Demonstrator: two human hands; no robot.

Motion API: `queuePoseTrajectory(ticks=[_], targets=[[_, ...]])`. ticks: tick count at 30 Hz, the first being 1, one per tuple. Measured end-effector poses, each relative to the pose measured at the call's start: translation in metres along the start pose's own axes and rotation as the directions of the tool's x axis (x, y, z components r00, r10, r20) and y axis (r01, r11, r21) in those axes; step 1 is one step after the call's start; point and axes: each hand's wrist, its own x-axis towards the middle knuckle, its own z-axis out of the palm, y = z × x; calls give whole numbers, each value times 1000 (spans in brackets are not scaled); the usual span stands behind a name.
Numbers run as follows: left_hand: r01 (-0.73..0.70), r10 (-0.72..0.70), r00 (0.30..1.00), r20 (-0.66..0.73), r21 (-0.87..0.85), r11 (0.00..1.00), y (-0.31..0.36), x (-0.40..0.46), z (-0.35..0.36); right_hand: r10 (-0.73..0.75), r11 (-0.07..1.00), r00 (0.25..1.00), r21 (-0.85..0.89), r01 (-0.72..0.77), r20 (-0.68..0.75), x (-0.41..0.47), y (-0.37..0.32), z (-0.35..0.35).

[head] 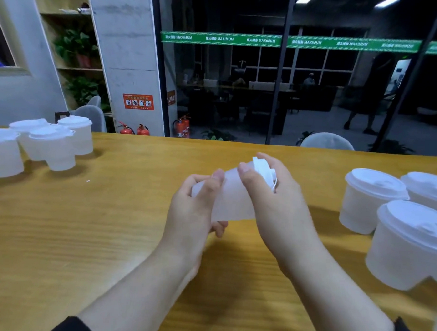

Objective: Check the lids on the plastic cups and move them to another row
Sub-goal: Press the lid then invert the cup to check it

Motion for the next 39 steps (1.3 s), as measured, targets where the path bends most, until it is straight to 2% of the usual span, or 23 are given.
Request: queuePoseTrajectory(ticks=[1, 3, 4, 6, 8, 10, 13, 15, 18, 21, 25, 28, 30, 32, 34, 36, 38, 39], targets=[[-11, 12, 1000, -12, 12, 1000, 2, 1, -1, 8, 1000, 999, 3, -8, 52, 1, -1, -3], [131, -130, 991, 26, -62, 989, 7, 1, -4, -38, 998, 982, -34, 45, 183, 0, -3, -13], [261, -251, 963, 96, -102, 960, 10, 1, -5, -87, 991, 965, -76, 108, 246, -1, -5, -18], [480, -443, 861, 251, -109, 870, 12, -3, -5, -156, 963, 935, -162, 217, 320, -4, -7, -24], [554, -509, 814, 279, -111, 825, 10, -4, -5, -191, 945, 934, -201, 258, 300, -5, -6, -22], [507, -473, 856, 207, -162, 847, 8, -4, -2, -222, 941, 946, -201, 272, 237, -5, -4, -16], [259, -250, 966, 69, -194, 946, 3, -2, 2, -190, 972, 978, -121, 200, 91, -4, -5, -6], [139, -141, 990, 0, -153, 978, -1, -3, 2, -153, 987, 988, -54, 154, 21, -4, -3, 0], [122, -131, 989, -75, -109, 986, -4, 1, 2, -81, 997, 997, -3, 81, -1, -4, -2, 6], [151, -164, 982, -96, -133, 979, -6, 4, 0, -20, 999, 1000, -44, 20, 16, -5, 0, 11], [132, -150, 983, -101, -172, 976, 0, -7, -2, -63, 987, 996, -145, 72, 60, -20, -7, 9], [45, -55, 987, -154, -66, 997, 19, -25, 6, 0, 1000, 998, 3, -1, 56, -35, -19, -3], [-52, 69, 980, -187, 90, 995, 43, -38, 16, 55, 975, 998, 216, -60, 28, -46, -29, -13], [-170, 217, 964, -155, 271, 947, 75, -47, 29, 121, 872, 993, 476, -113, 15, -58, -42, -26], [-329, 378, 925, -22, 449, 831, 110, -55, 44, 144, 724, 988, 675, -145, 57, -73, -57, -40], [-460, 460, 870, 176, 624, 632, 145, -65, 62, 190, 495, 970, 839, -228, 151, -91, -71, -50], [-520, 395, 838, 376, 768, 374, 176, -80, 85, 227, 223, 941, 927, -301, 250, -111, -81, -55], [-535, 326, 831, 450, 807, 249, 189, -89, 98, 225, 126, 933, 941, -314, 281, -122, -82, -57]])
